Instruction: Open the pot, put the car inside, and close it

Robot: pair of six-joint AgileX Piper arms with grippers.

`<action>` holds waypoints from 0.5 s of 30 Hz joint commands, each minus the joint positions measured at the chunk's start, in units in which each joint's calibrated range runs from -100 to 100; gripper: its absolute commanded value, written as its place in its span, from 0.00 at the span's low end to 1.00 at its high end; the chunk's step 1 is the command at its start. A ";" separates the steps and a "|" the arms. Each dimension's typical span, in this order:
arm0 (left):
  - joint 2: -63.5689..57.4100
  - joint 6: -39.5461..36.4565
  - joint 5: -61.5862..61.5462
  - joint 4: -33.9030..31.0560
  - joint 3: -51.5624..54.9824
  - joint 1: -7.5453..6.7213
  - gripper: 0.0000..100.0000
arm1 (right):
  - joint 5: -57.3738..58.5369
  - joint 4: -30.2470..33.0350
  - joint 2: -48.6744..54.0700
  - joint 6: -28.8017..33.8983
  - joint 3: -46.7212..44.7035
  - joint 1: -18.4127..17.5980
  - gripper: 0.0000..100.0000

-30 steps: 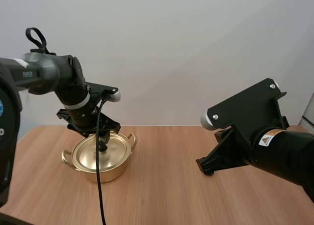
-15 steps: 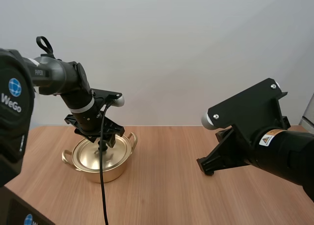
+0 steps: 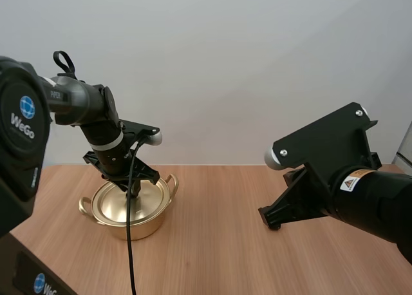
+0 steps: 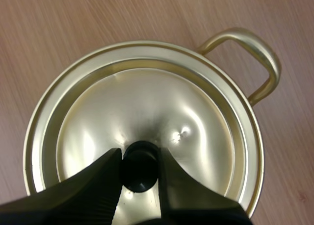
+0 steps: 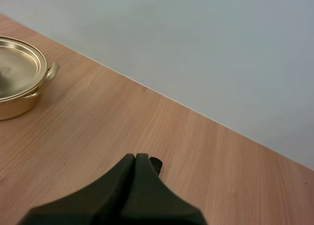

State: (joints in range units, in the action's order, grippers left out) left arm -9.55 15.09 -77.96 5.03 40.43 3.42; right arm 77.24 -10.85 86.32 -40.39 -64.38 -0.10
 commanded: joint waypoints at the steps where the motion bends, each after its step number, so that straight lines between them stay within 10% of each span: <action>1: -0.08 0.00 -0.35 -0.09 0.00 0.03 0.00 | -0.04 -0.01 -0.10 0.07 0.05 0.02 0.00; 15: -21.08 -0.51 7.00 14.67 -15.00 0.03 0.00 | -21.04 -0.01 -13.20 0.07 -2.87 0.02 0.00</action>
State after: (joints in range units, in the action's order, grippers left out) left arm -24.84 14.59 -71.98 17.39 28.37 3.42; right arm 65.89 -10.85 78.26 -40.39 -67.45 -0.10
